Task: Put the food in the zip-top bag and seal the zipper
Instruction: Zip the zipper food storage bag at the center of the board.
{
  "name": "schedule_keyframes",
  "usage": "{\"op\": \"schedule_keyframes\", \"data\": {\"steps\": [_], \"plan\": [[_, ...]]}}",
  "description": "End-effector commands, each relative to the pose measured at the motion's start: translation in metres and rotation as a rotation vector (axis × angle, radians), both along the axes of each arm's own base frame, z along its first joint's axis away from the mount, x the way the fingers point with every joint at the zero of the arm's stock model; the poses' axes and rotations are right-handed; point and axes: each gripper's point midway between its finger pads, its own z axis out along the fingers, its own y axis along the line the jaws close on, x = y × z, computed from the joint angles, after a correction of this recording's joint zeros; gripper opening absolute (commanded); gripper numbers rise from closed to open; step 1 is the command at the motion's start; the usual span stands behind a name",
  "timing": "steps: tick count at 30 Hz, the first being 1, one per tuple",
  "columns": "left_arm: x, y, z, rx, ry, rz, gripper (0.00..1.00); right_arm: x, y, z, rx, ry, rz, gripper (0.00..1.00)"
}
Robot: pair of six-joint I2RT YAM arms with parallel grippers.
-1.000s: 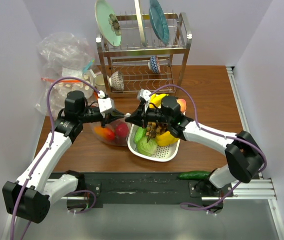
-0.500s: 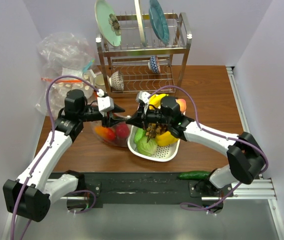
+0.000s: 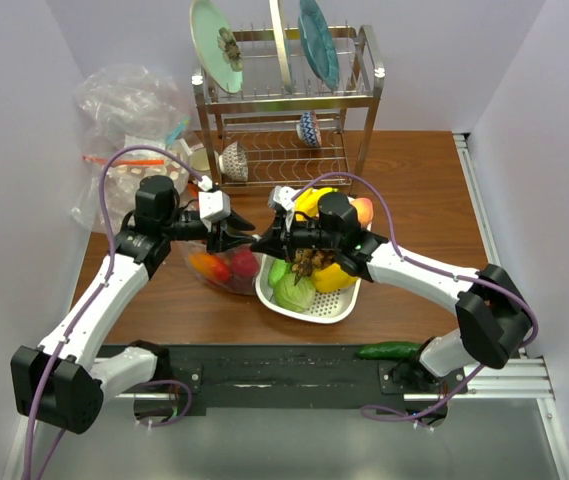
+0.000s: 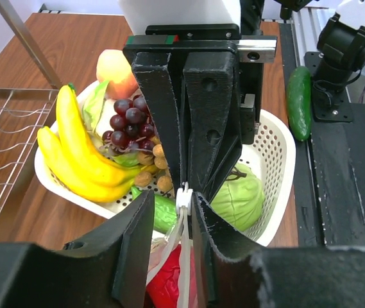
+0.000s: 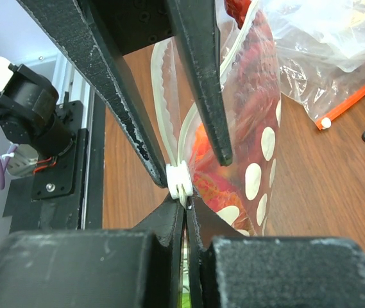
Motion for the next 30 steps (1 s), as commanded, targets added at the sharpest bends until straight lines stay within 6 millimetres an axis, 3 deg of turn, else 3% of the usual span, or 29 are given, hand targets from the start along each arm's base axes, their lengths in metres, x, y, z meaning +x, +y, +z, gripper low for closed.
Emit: {"op": "schedule_keyframes", "data": {"steps": [1, 5, 6, 16, 19, 30], "plan": [[-0.002, -0.004, 0.016, -0.029, -0.030, -0.046, 0.33, -0.004, 0.003, 0.040, 0.065, -0.081, 0.022, 0.00], [-0.003, -0.005, 0.014, -0.028, -0.026, -0.059, 0.12, -0.003, 0.002, 0.041, 0.066, -0.081, 0.019, 0.00], [-0.004, -0.005, 0.014, -0.028, -0.027, -0.061, 0.01, -0.003, 0.002, 0.042, 0.067, -0.081, 0.017, 0.00], [0.006, 0.004, 0.016, 0.012, -0.080, 0.037, 0.00, 0.004, -0.008, 0.037, 0.064, -0.087, -0.059, 0.00], [0.011, 0.007, 0.014, 0.030, -0.073, 0.079, 0.00, 0.007, -0.016, 0.044, 0.096, -0.098, -0.107, 0.00], [0.027, 0.019, 0.012, 0.062, -0.050, 0.214, 0.00, 0.045, -0.047, 0.046, 0.127, -0.041, -0.387, 0.00]]}}
